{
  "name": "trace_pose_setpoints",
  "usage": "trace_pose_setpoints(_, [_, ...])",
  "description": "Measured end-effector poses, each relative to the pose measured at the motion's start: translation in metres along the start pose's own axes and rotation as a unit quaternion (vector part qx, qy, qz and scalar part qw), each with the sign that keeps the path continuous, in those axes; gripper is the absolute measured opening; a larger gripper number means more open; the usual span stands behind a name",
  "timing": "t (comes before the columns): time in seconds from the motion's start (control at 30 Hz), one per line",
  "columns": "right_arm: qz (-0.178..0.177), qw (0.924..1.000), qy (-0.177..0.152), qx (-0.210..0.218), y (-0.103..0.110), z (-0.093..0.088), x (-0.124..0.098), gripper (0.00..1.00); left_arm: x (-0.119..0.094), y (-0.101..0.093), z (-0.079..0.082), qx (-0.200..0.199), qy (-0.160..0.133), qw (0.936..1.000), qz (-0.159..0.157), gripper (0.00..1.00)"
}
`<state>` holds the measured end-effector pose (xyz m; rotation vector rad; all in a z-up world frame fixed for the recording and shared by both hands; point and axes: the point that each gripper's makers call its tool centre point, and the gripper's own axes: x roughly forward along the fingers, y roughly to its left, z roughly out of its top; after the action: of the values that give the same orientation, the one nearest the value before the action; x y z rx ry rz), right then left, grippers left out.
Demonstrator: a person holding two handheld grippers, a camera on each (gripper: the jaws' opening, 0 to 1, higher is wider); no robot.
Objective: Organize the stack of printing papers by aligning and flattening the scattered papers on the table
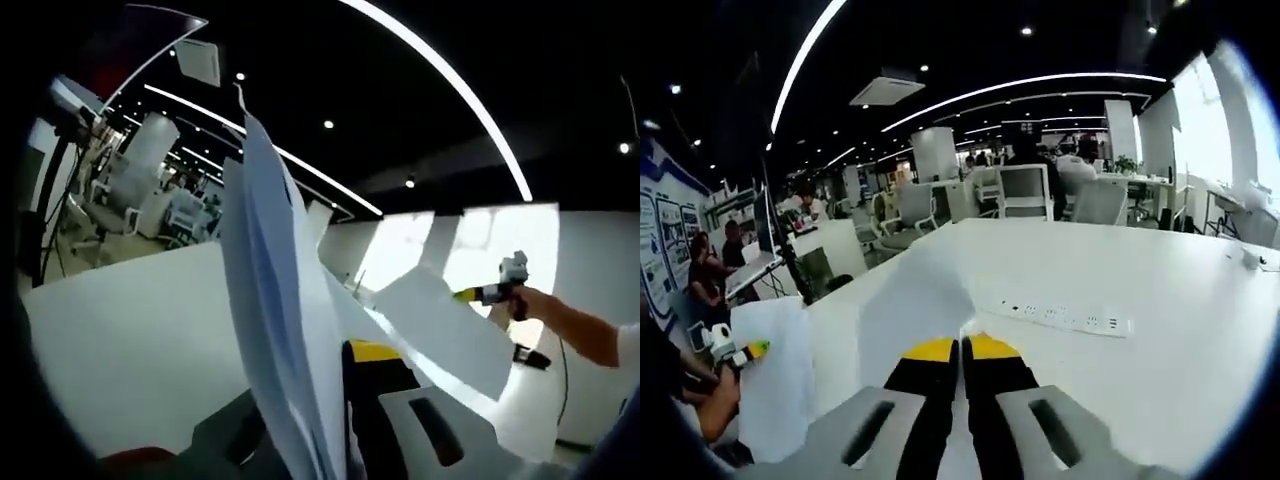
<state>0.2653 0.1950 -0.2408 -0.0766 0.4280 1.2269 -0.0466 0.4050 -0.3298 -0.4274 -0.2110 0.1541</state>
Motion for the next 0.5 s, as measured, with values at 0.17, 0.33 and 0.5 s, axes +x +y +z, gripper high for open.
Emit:
trace_pose_setpoints(0.17, [0.007,1.0000,-0.001,-0.002,0.009,0.002,-0.002,0.00,-0.001,0.001,0.000,0.000,0.001,1.0000,-0.001,0.07])
trace_pose_setpoints(0.33, [0.033,0.9993,-0.014,0.000,0.030,0.012,-0.003,0.00,-0.001,0.001,-0.003,0.007,0.009,0.9999,0.002,0.07])
trace_pose_setpoints(0.5, [0.055,0.9983,-0.021,0.002,0.050,0.017,-0.003,0.00,0.000,0.001,-0.005,0.010,0.013,0.9999,0.003,0.07])
